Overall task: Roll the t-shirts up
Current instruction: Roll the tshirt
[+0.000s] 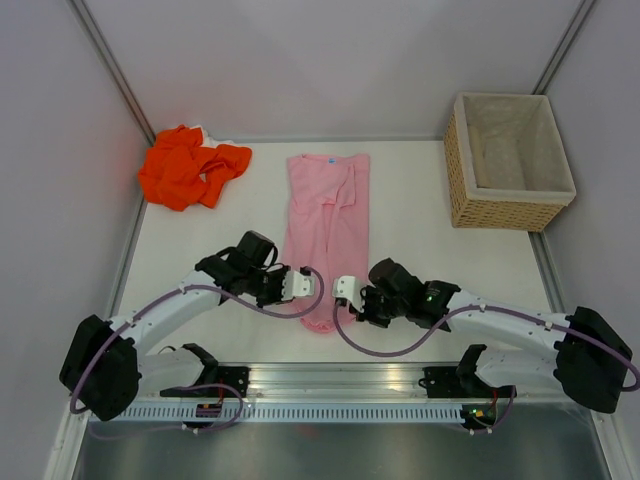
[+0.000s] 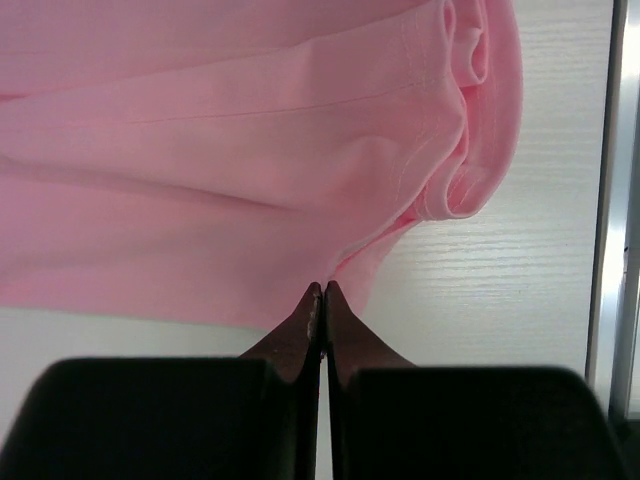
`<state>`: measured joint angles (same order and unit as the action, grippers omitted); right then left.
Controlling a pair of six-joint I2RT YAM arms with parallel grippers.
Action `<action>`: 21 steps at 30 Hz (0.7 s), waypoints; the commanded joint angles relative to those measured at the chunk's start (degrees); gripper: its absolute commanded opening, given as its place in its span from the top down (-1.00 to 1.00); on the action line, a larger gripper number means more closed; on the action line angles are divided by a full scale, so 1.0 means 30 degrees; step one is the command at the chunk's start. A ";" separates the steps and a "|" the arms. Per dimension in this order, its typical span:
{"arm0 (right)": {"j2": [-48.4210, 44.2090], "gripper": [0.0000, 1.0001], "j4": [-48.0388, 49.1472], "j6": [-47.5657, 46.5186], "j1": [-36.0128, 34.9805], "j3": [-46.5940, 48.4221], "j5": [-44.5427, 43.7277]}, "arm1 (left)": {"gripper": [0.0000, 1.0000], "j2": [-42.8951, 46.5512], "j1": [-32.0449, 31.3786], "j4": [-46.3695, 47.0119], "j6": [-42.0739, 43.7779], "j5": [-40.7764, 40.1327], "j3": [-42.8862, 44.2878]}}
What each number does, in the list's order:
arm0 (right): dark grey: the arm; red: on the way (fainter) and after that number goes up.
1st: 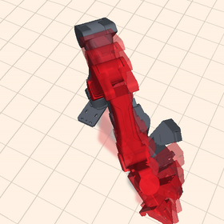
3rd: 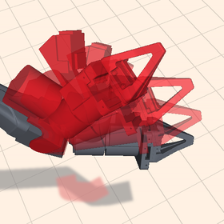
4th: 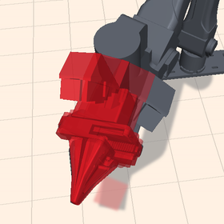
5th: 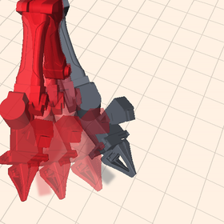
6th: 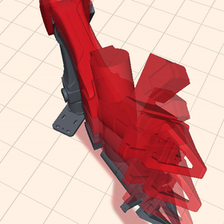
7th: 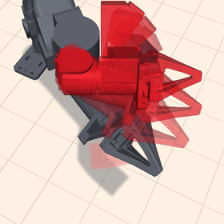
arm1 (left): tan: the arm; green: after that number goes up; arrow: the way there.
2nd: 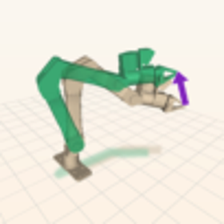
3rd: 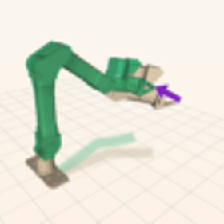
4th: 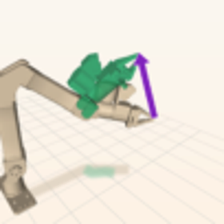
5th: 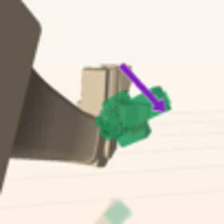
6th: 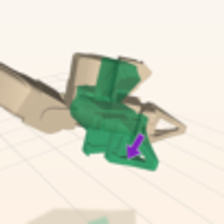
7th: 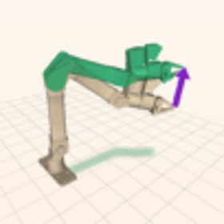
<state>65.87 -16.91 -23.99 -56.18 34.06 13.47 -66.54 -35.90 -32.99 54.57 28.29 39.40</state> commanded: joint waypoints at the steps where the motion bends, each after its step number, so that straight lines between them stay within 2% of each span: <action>1: 0.0920 0.99 0.0946 0.0934 0.1206 0.0949 0.1455 | 0.95 -0.0581 0.1356 -0.0253 -0.2922 0.1611 0.1017; 7: 0.3060 0.99 0.1181 0.1930 0.2873 0.2062 0.1251 | 0.95 -0.1432 0.2999 0.0742 -0.4946 0.1293 0.0901; 16: 0.5582 0.99 0.0773 0.3280 0.5455 0.4083 0.2217 | 0.95 -0.2369 0.3529 0.3672 -0.6497 -0.0641 0.0373; 21: 0.6871 1.00 -0.0106 0.3571 0.6332 0.4787 0.2509 | 0.95 -0.2750 0.3588 0.5575 -0.6588 -0.3130 -0.0533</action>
<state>84.66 -15.59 -14.70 -38.54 46.09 18.61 -74.17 -25.45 -21.69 37.04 23.81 39.27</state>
